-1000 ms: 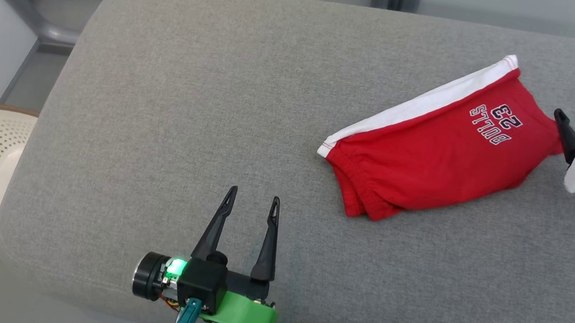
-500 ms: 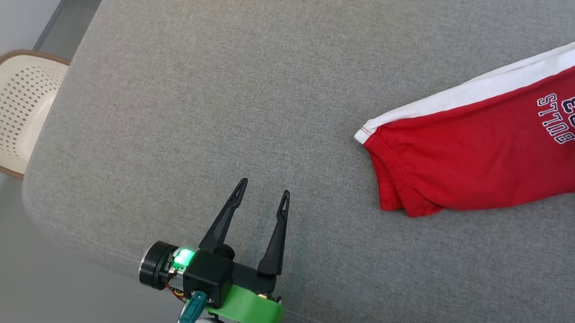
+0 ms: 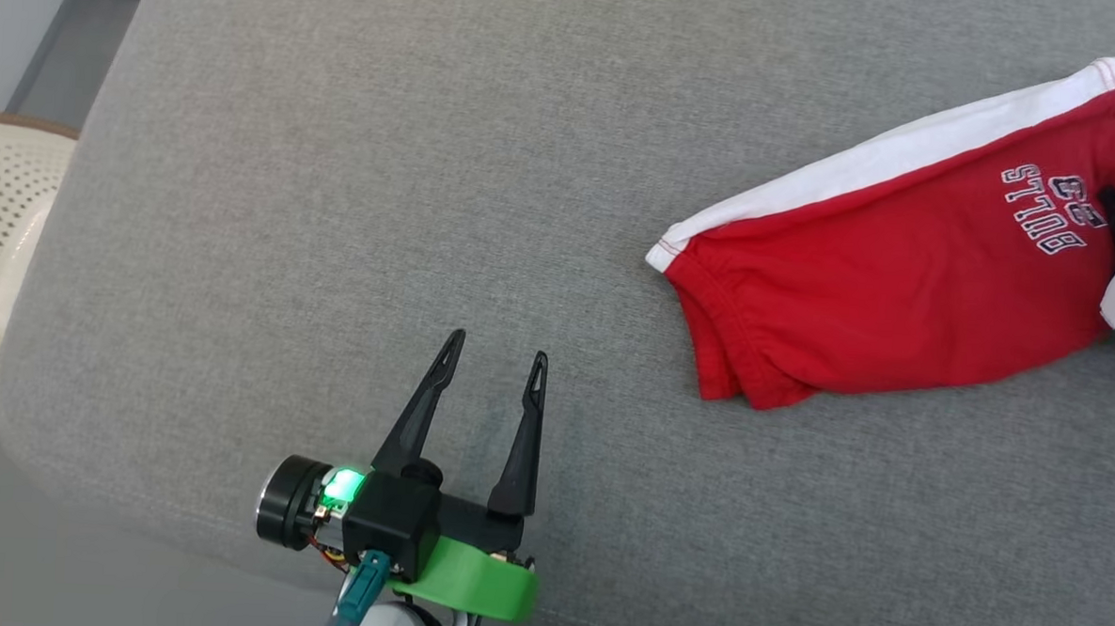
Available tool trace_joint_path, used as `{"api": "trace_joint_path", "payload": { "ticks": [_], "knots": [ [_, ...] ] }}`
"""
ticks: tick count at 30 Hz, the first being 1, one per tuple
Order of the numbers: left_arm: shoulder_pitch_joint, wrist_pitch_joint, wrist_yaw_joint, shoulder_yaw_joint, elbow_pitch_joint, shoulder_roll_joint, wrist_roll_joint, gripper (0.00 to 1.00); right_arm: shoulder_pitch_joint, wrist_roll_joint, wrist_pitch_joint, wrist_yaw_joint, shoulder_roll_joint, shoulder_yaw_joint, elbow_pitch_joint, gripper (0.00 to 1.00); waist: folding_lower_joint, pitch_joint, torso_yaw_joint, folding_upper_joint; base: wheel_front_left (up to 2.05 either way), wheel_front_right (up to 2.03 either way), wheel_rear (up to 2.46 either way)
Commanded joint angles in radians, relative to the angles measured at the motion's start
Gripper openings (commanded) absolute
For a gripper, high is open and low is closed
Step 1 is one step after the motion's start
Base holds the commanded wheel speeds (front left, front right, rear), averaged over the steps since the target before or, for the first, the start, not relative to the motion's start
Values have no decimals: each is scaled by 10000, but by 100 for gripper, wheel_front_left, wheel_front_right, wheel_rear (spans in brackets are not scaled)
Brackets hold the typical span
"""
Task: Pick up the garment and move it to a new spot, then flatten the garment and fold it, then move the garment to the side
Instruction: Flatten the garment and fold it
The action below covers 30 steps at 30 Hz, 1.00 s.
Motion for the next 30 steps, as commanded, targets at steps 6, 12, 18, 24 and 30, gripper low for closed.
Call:
{"api": "trace_joint_path", "payload": {
  "ticks": [6, 12, 18, 24, 30],
  "knots": [
    [161, -32, -193, 265, 43, 9, 351, 100, 849, 88, -778, -13, 146, 263, -40, 0, 0, -979, -1701, -1, 0, 0, 0],
    [341, -32, -332, 400, 76, 13, 439, 100, 1298, -214, -1528, -13, -167, 244, -186, 0, 0, -1351, -2321, -1, 0, 0, 0],
    [562, -32, -432, 583, 76, 13, 408, 100, 1318, -976, -2126, -10, 99, 61, -261, 0, 0, -1574, -2566, -1, 0, 0, 0],
    [716, -32, -496, 596, 204, 12, 408, 100, 1202, -1987, -2393, -10, 798, -209, -717, 0, 0, -1928, -2493, -1, 0, 0, 0],
    [934, -32, -471, 581, 287, 12, 358, 100, 1486, -2895, -1878, -10, 1764, -619, -1715, 0, 0, -2320, -2313, -1, 0, 0, 0]
  ]
}}
